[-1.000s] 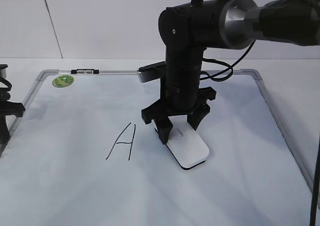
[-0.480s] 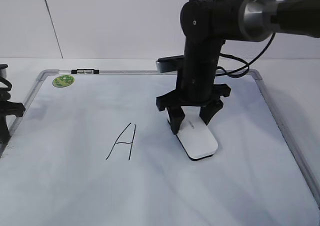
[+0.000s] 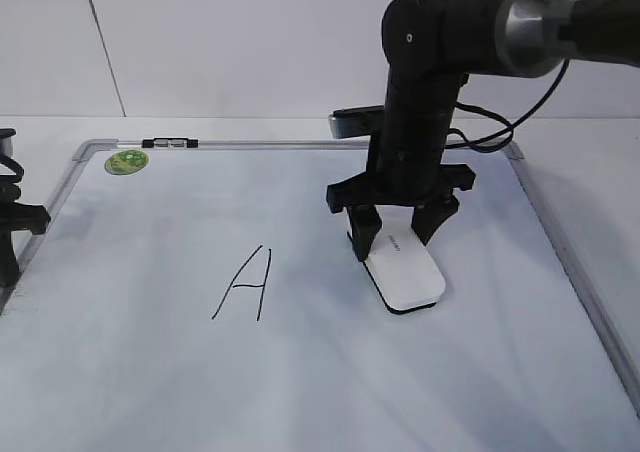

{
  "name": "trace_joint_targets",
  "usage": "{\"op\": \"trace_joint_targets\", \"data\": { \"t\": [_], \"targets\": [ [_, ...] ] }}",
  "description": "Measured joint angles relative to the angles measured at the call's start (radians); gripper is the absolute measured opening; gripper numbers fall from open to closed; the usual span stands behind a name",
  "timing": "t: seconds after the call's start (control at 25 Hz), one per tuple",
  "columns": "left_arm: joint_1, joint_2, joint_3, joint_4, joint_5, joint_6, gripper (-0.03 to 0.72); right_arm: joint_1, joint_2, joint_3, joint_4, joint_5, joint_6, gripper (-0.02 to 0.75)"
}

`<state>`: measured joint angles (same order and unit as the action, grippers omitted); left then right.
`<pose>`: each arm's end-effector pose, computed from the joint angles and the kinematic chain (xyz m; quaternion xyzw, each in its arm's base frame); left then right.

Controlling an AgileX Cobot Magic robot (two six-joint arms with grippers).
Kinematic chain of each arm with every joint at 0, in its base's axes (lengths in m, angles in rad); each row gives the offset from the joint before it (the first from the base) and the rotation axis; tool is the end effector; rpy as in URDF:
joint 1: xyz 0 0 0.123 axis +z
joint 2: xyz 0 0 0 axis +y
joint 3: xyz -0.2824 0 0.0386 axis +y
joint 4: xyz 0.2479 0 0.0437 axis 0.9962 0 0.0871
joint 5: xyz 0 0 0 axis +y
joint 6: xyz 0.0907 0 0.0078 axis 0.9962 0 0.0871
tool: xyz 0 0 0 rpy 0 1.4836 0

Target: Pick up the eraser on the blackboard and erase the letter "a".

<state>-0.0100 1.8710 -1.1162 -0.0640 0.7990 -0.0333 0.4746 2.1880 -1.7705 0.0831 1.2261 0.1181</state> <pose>0.3403 -0.0076 0.1529 -0.0327 0.9978 -0.0252 0.0515 0.3886 0.2076 0.1796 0.1636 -0.9857 -0.0396 0.0046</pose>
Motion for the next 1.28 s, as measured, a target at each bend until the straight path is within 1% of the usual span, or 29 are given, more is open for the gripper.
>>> {"op": "trace_joint_targets", "data": {
  "t": [0.2,0.28,0.4,0.6,0.8,1.0,1.28],
  "targets": [
    [0.000,0.000,0.000,0.000,0.000,0.000,0.020,0.027,0.000,0.000,-0.030,-0.002,-0.002,0.559],
    [0.000,0.000,0.000,0.000,0.000,0.000,0.020,0.033,-0.004,0.000,-0.029,-0.002,-0.004,0.559],
    [0.000,0.000,0.000,0.000,0.000,0.000,0.022,0.042,-0.022,0.009,0.001,-0.002,-0.004,0.559],
    [0.000,0.000,0.000,0.000,0.000,0.000,0.022,0.046,-0.124,0.010,0.003,-0.002,-0.004,0.559],
    [0.000,0.000,0.000,0.000,0.000,0.000,0.026,0.046,-0.185,0.010,-0.027,-0.001,-0.004,0.559],
    [0.000,0.002,0.000,0.000,0.000,0.000,0.027,0.046,-0.224,0.010,-0.083,0.002,0.019,0.559],
    [0.000,0.002,0.000,0.000,0.000,0.000,0.030,0.030,-0.292,0.010,-0.127,0.007,0.045,0.559]
  ]
}}
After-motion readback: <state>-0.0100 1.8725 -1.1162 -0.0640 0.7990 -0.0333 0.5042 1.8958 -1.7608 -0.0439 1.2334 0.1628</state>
